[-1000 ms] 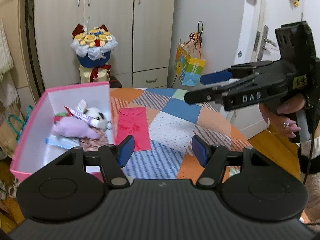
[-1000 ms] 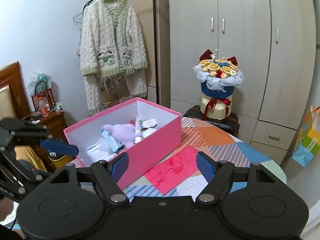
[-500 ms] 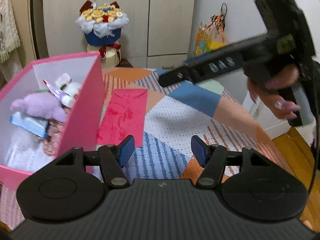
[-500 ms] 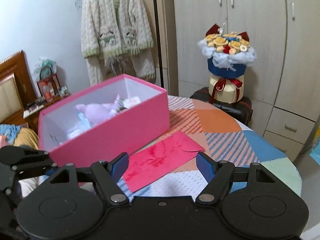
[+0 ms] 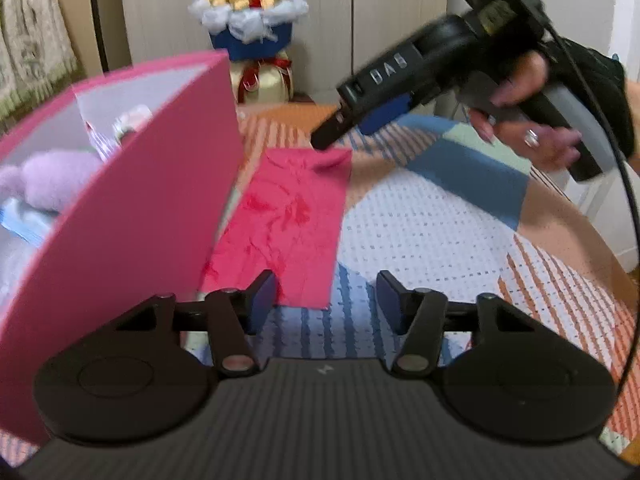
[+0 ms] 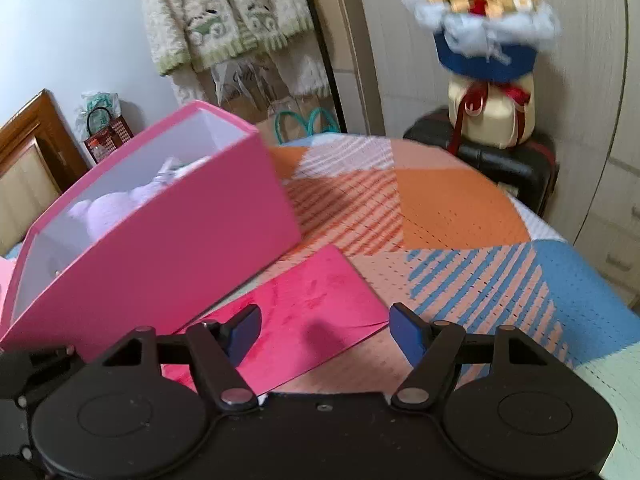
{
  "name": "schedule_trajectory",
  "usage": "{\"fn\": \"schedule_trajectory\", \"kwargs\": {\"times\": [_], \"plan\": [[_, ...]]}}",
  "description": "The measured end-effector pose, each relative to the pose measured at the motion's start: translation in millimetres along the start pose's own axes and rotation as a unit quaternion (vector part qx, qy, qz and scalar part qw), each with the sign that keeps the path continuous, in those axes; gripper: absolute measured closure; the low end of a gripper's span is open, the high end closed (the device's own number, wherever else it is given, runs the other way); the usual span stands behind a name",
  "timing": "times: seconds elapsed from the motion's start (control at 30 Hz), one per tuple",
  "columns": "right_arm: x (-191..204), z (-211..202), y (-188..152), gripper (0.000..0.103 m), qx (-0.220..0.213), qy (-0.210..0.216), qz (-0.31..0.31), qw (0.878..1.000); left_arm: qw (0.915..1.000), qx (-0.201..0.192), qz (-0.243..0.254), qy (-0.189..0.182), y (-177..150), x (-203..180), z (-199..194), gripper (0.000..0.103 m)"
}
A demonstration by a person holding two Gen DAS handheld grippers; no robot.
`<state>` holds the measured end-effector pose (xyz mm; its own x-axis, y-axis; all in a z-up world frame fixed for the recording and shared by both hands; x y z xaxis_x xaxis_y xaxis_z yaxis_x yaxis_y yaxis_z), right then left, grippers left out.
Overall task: Organize soft objects
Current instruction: 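Move the right gripper down to the red envelope on the table, then close the right gripper on the edge of the red envelope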
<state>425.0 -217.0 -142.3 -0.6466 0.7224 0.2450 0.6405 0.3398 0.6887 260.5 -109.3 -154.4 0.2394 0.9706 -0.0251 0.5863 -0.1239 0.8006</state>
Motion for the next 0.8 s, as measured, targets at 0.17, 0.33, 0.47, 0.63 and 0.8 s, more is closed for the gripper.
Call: {"fn": "schedule_trajectory", "kwargs": {"times": [0.17, 0.33, 0.47, 0.63, 0.8], "plan": [[-22, 20, 7, 0.028, 0.026, 0.016, 0.018, 0.999, 1.0000, 0.002, 0.007, 0.005, -6, -2, 5, 0.053], [-32, 36, 6, 0.027, 0.047, 0.046, 0.040, 0.997, 1.0000, -0.005, 0.005, 0.005, -7, -1, 7, 0.053], [-27, 37, 3, 0.027, 0.055, 0.091, 0.038, 0.994, 1.0000, -0.008, -0.004, -0.002, -7, 3, 8, 0.055], [-27, 38, 3, 0.044, 0.050, 0.085, 0.047, 0.994, 0.9999, -0.010, 0.000, 0.000, -7, 2, 8, 0.055], [-49, 27, -2, 0.091, 0.037, 0.063, 0.089, 0.993, 0.9999, -0.010, 0.001, -0.005, -6, 2, 7, 0.055]]}}
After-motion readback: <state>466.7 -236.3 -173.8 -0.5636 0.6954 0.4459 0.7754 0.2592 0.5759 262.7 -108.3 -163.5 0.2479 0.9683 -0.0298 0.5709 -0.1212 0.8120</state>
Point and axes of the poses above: each gripper's, at about its wrist camera, not at the fingertips, and z roughly the way its jaws point, x to its left, y to its top, the point moved 7 cm from there along z, roughly the way its jaws point, and after that the axes turned 4 degrees about -x, right-handed, at the moved point
